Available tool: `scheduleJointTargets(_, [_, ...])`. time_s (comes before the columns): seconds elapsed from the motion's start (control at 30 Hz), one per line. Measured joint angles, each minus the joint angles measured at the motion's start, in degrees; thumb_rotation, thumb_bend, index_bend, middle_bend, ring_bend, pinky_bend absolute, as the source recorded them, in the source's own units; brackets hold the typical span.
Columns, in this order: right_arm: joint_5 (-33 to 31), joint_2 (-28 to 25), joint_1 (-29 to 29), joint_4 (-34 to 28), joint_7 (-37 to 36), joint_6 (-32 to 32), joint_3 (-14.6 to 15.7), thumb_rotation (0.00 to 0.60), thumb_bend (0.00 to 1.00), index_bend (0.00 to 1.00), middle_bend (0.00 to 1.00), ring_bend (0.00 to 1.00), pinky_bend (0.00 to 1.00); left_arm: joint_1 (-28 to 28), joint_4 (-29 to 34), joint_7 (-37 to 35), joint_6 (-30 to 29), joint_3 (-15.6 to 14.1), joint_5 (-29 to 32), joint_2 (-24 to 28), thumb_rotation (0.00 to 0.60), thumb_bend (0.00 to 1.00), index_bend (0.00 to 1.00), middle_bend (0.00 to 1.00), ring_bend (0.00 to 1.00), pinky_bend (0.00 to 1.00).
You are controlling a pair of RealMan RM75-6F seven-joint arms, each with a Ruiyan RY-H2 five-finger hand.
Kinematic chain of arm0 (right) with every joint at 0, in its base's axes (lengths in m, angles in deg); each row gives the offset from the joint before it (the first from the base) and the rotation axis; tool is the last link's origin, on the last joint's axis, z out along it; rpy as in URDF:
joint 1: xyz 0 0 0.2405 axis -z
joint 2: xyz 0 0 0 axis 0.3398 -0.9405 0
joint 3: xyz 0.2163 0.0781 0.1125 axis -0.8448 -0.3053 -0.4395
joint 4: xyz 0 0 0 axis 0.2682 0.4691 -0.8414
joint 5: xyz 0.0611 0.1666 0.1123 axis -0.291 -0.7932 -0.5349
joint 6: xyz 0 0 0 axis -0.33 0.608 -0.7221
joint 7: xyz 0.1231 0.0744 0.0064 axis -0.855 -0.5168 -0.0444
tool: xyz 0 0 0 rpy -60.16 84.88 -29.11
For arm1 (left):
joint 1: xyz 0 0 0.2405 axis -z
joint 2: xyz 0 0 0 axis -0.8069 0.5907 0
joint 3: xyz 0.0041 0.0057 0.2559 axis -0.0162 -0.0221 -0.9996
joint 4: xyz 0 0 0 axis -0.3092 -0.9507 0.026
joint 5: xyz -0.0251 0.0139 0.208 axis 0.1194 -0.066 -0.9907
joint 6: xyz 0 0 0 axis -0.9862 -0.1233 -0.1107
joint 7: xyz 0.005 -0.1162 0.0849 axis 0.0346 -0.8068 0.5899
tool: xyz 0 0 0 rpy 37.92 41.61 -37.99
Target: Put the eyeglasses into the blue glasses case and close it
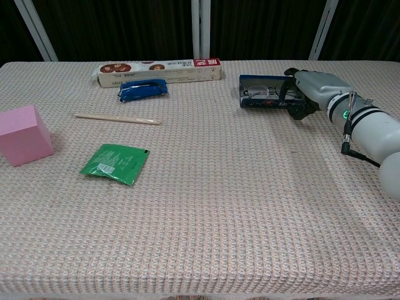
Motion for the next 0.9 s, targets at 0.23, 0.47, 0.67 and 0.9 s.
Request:
scheduleJointTargets(0.23, [2.53, 0.53, 1.76, 1.1, -2.69, 4.76, 1.15, 0.6, 0.47, 0.82, 0.0, 0.0, 0.0, 0.26, -0.1, -0.16, 0.15, -0.02, -0.33, -0.33, 0.598, 0.1, 0.09, 0.1, 0.11, 0.25])
scheduleJointTargets(0.47, [7.38, -4.52, 10.27, -4.78, -6.86, 13.06, 6.28, 0.6, 0.47, 0.89, 0.0, 0.0, 0.0, 0.69, 0.31, 0.48, 0.5, -0.22, -0.91, -0.61, 0.599, 0.1, 0.09, 0.1, 0.11, 0.25])
scheduleJointTargets(0.67, [12.85, -13.3, 20.26, -14.52, -8.75, 23.36, 13.02, 0.6, 0.47, 0.89, 0.0, 0.0, 0.0, 1.22, 1.04, 1.38, 1.02, -0.4, -1.39, -0.98, 0.597, 0.1, 0.09, 0.1, 0.11, 0.25])
scheduleJointTargets(0.9, [18.21, -19.76, 26.44, -21.13, -9.32, 31.38, 16.78, 0.6, 0.44, 0.89, 0.01, 0.0, 0.0, 1.85, 2.46, 1.92, 1.75, -0.62, -1.79, -0.66, 0.598, 0.1, 0.1, 0.1, 0.11, 0.25])
